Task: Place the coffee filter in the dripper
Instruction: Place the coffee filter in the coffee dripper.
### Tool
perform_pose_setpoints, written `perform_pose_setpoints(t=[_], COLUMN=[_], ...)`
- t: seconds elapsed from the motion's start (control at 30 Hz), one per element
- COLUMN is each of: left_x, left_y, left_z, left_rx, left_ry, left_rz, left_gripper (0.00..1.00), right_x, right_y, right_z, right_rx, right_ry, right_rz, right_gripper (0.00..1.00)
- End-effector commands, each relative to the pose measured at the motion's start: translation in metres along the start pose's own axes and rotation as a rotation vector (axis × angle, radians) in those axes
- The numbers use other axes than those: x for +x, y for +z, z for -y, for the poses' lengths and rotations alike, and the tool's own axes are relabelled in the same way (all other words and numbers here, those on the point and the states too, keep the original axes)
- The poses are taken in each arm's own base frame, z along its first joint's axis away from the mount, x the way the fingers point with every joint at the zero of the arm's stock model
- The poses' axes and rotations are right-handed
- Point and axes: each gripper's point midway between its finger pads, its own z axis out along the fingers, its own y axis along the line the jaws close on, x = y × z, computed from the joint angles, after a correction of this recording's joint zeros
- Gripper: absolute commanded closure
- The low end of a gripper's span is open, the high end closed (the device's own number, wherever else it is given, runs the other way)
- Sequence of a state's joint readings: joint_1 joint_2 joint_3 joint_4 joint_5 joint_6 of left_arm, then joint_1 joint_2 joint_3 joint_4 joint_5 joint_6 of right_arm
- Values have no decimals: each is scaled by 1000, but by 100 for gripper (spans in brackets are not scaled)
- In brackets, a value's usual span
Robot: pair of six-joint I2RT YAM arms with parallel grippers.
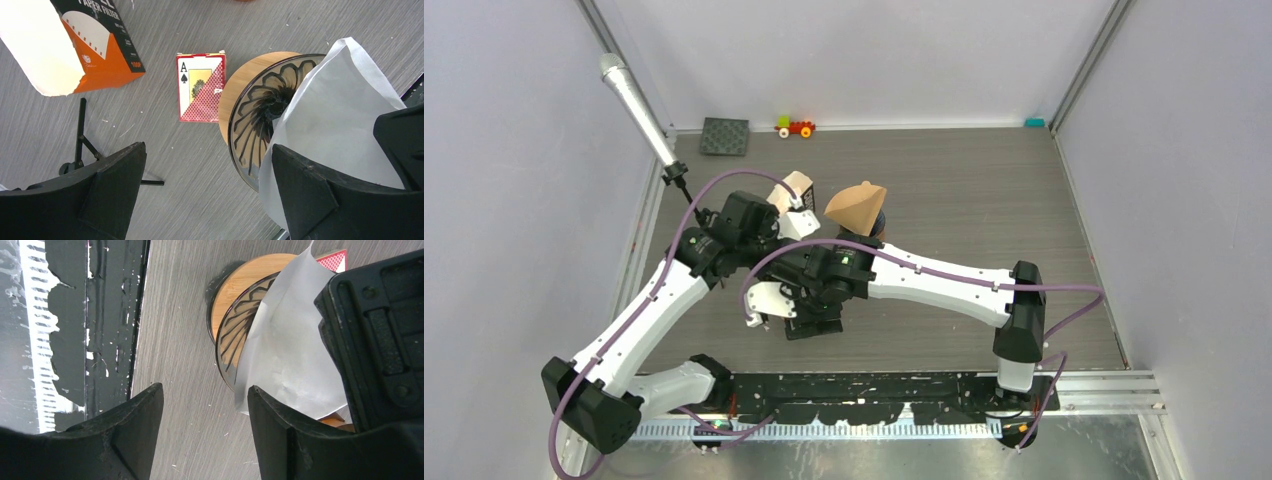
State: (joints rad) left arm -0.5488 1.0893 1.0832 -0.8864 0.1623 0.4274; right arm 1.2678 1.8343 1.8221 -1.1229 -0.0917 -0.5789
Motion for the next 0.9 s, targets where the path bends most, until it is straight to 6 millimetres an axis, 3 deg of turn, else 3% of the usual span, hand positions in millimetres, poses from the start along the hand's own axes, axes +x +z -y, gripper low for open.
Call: perform_pose_setpoints(t=[0.0,0.27,0.47,0.87], left_x=[-13,-17,-21,-33], left_y=[-20,-27,-32,-40], left_z=[42,51,58,56], left_rx=[184,238,274,270], left_ry=[31,31,42,42], left_rz=[87,104,130,166], left_gripper=[0,0,0,0], right_x=[-6,-4,-8,-9], right_y=[3,-4,-20,-38], right_z=[38,40,39,38], right_rx=[122,130,133,158], right_ry=[18,24,33,33], right_rz=[34,40,71,91], right_gripper=[32,33,31,29])
